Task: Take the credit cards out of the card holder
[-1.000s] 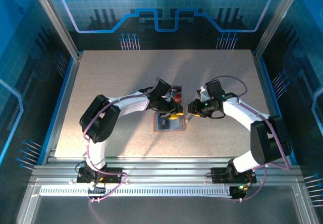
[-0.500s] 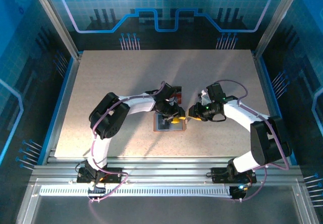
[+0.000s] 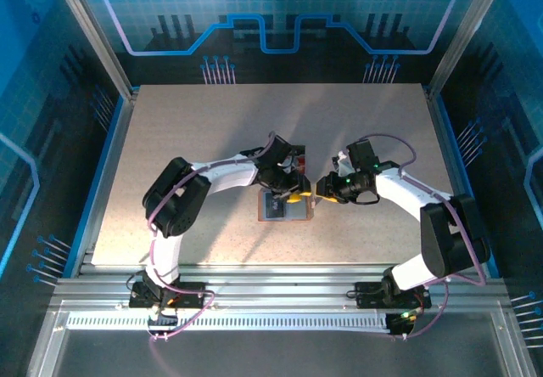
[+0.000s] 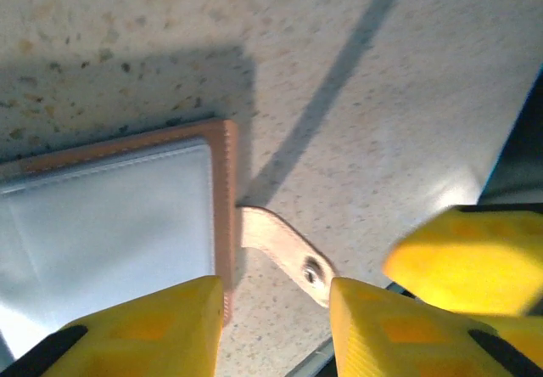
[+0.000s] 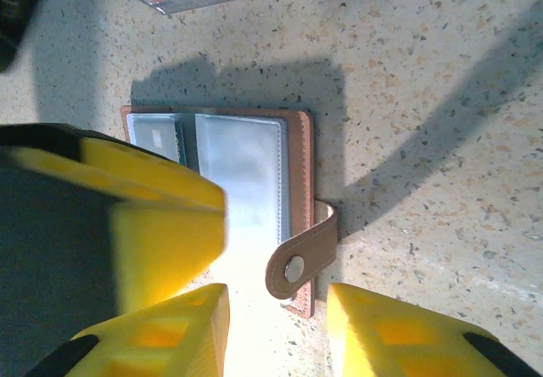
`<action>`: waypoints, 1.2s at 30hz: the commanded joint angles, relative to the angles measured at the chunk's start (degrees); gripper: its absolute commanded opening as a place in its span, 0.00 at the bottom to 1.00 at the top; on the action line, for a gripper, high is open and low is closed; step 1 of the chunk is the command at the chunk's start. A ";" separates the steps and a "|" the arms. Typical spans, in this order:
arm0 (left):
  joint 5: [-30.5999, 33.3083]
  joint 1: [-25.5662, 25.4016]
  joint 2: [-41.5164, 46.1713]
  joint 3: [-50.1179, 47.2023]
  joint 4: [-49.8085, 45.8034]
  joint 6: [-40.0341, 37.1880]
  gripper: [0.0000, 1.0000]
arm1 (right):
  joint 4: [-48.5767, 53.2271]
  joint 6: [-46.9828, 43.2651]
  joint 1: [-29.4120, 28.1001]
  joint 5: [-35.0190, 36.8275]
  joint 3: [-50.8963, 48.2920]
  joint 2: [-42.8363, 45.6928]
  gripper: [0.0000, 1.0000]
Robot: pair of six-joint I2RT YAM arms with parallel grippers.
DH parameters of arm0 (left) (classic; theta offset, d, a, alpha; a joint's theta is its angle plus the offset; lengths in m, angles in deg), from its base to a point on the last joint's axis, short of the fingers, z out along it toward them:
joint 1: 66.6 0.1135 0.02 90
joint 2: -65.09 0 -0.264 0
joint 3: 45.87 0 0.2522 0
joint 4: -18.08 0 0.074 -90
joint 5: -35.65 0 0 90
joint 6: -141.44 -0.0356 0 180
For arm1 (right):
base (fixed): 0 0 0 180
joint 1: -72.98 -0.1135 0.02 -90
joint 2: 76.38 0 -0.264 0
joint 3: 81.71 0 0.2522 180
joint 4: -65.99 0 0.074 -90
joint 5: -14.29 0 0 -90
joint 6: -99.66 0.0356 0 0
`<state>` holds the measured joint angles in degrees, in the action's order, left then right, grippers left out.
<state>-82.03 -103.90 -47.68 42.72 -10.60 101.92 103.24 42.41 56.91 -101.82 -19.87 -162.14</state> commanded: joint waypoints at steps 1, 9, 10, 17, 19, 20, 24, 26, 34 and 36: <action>1.45 1.46 4.14 -1.73 -2.04 -1.74 0.38 | -0.19 1.12 -1.37 -0.64 1.97 -0.97 0.35; 1.62 3.95 7.84 -7.14 -0.87 -1.61 0.38 | -0.17 2.35 -4.40 -0.06 5.50 -3.64 0.35; 1.60 4.35 8.35 -8.10 -0.33 -1.53 0.38 | -0.19 2.57 -4.95 0.12 5.91 -4.03 0.35; 0.63 7.24 11.48 -14.63 2.16 -1.30 0.38 | -0.38 4.24 -9.31 0.97 9.89 -8.30 0.35; 0.39 8.08 12.26 -16.18 2.62 -1.27 0.37 | -0.46 4.66 -10.50 1.06 10.97 -9.84 0.35; 0.20 8.54 12.78 -17.10 3.02 -1.26 0.36 | -0.62 4.94 -11.16 1.15 11.43 -10.51 0.35; -0.20 9.81 13.92 -19.72 4.18 -1.12 0.33 | -1.35 5.95 -13.20 1.09 12.69 -12.90 0.35; -0.33 10.30 14.50 -20.98 4.86 -0.92 0.31 | -1.82 6.35 -14.13 0.73 13.26 -14.22 0.35; -1.17 11.23 14.78 -24.78 8.50 1.10 0.23 | -3.30 7.45 -15.98 -0.56 15.12 -18.59 0.34; -1.57 11.29 14.47 -25.39 9.36 1.54 0.20 | -3.90 7.79 -16.14 -1.02 15.20 -19.34 0.34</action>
<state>-81.66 -92.99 -34.17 18.37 -3.41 102.62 100.47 48.97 41.72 -101.67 -6.03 -180.00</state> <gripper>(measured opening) 0.213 0.343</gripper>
